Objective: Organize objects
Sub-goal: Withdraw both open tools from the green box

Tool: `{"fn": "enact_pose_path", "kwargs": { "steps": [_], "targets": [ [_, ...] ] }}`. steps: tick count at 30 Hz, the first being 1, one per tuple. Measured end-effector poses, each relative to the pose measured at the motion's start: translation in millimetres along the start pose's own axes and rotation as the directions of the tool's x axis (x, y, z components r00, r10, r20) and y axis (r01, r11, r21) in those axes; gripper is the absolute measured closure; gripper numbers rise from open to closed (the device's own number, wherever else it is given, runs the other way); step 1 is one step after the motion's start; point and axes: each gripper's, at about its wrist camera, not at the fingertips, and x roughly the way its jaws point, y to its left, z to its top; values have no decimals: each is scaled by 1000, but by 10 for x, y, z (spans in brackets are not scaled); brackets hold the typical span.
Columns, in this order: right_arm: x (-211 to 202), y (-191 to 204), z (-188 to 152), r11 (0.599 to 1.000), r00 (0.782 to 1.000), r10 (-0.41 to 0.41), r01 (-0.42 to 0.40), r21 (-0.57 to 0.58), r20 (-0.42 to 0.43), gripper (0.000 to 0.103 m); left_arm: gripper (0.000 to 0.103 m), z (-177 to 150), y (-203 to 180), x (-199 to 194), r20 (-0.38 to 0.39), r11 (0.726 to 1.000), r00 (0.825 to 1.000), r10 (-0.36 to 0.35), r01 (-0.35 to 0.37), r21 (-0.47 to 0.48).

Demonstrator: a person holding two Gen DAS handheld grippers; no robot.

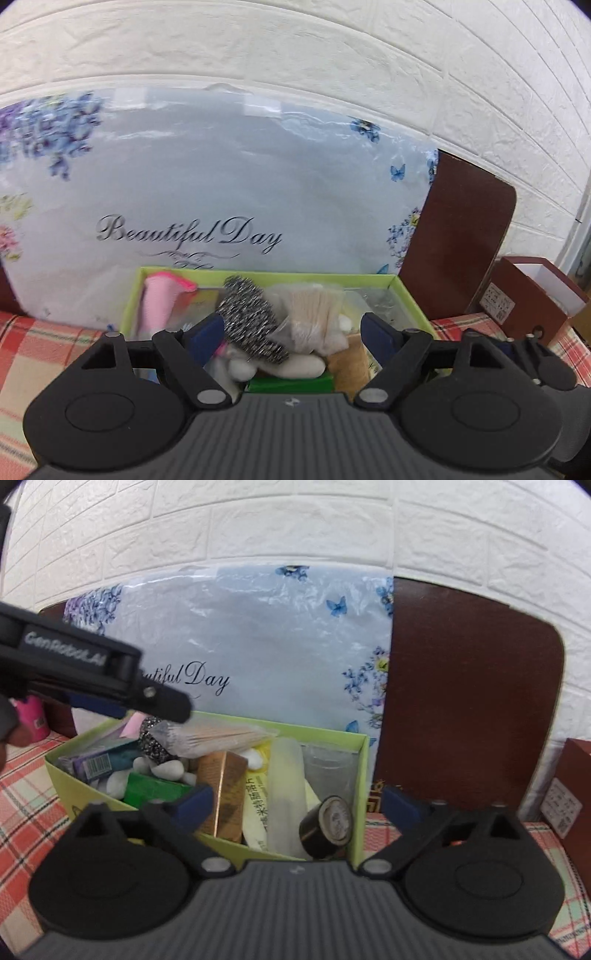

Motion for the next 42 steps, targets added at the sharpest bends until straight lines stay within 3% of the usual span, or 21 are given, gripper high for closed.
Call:
{"fn": "enact_pose_path", "kwargs": {
  "steps": [5, 10, 23, 34, 42],
  "targets": [
    [-289, 30, 60, 1000, 1000, -4, 4, 18, -7, 0, 18, -103, 18, -268, -18, 996, 996, 82, -82, -26],
    [-630, 94, 83, 999, 998, -28, 30, 37, -56, 0, 18, -271, -157, -582, -57, 980, 979, 197, -196, 17],
    [-1355, 249, -217, 993, 989, -23, 40, 115, -146, 0, 17, -788, -332, -1217, -107, 967, 961, 254, -254, 8],
    [-1571, 365, -396, 992, 981, -32, 54, 114, -193, 0, 17, -1059, -403, -1453, -100, 950, 945, 311, -307, 60],
    [-1651, 399, -419, 991, 980, -41, 65, 120, -195, 0, 17, -1146, -406, -1525, -120, 952, 944, 307, -301, 65]
  ]
}}
